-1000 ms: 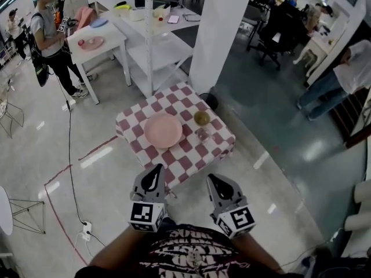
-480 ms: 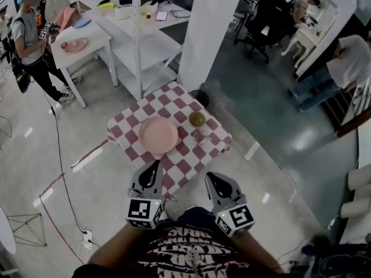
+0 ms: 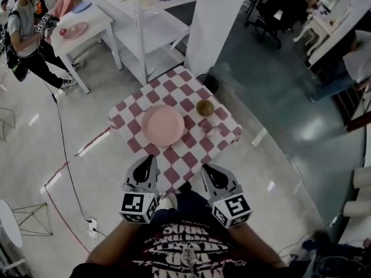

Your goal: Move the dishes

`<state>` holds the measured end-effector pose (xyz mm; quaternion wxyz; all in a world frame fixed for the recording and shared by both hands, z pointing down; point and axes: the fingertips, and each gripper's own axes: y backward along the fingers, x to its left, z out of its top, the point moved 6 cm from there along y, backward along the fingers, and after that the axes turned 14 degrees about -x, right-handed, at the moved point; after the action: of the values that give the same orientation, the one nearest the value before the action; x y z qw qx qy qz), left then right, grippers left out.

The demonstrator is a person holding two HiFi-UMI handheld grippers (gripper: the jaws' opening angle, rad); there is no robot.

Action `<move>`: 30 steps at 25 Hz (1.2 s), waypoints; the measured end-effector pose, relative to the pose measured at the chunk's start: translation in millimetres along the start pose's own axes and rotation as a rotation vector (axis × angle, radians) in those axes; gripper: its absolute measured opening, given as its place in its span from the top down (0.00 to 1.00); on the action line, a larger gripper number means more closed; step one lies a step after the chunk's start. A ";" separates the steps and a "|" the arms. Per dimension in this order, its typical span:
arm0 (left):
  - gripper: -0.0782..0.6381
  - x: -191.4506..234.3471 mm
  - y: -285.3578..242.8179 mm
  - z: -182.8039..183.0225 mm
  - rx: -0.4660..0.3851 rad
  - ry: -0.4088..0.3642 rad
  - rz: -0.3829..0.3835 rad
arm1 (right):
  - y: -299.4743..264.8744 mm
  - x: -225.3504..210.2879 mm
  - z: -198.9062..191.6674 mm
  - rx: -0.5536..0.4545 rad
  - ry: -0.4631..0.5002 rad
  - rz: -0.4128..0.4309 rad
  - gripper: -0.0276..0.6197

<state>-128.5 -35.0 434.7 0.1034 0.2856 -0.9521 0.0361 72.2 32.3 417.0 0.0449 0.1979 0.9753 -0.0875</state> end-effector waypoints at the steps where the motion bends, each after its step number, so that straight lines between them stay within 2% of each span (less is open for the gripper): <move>1: 0.85 3.3 -4.4 -4.1 0.019 0.002 0.006 | -6.5 -3.6 -3.9 0.018 -0.006 0.004 0.90; 9: 0.85 16.9 -55.9 -33.0 0.142 0.003 0.037 | -59.0 -59.9 -34.3 0.108 -0.117 0.048 0.90; 16: 0.85 26.5 -115.8 -75.1 0.247 0.005 0.046 | -95.9 -143.9 -89.1 0.227 -0.133 -0.010 0.89; 18: 0.85 30.1 -128.5 -84.6 0.286 0.022 0.062 | -104.3 -166.2 -108.4 0.275 -0.183 -0.026 0.71; 20: 0.85 35.8 -136.1 -93.1 0.329 0.044 0.096 | -111.5 -189.8 -129.5 0.320 -0.264 -0.062 0.68; 22: 0.85 39.9 -139.8 -99.8 0.364 0.035 0.127 | -117.5 -215.0 -150.2 0.363 -0.304 -0.105 0.67; 25: 0.85 46.6 -141.5 -108.9 0.407 0.011 0.171 | -128.6 -246.2 -179.3 0.436 -0.281 -0.132 0.65; 30: 0.85 56.5 -140.7 -119.7 0.474 0.036 0.259 | -143.7 -270.7 -218.3 0.544 -0.247 -0.133 0.65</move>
<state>-75.9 -167.3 565.2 0.0449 0.1772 -0.9436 0.2762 252.4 -159.1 686.1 0.1024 0.1261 0.9140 -0.3717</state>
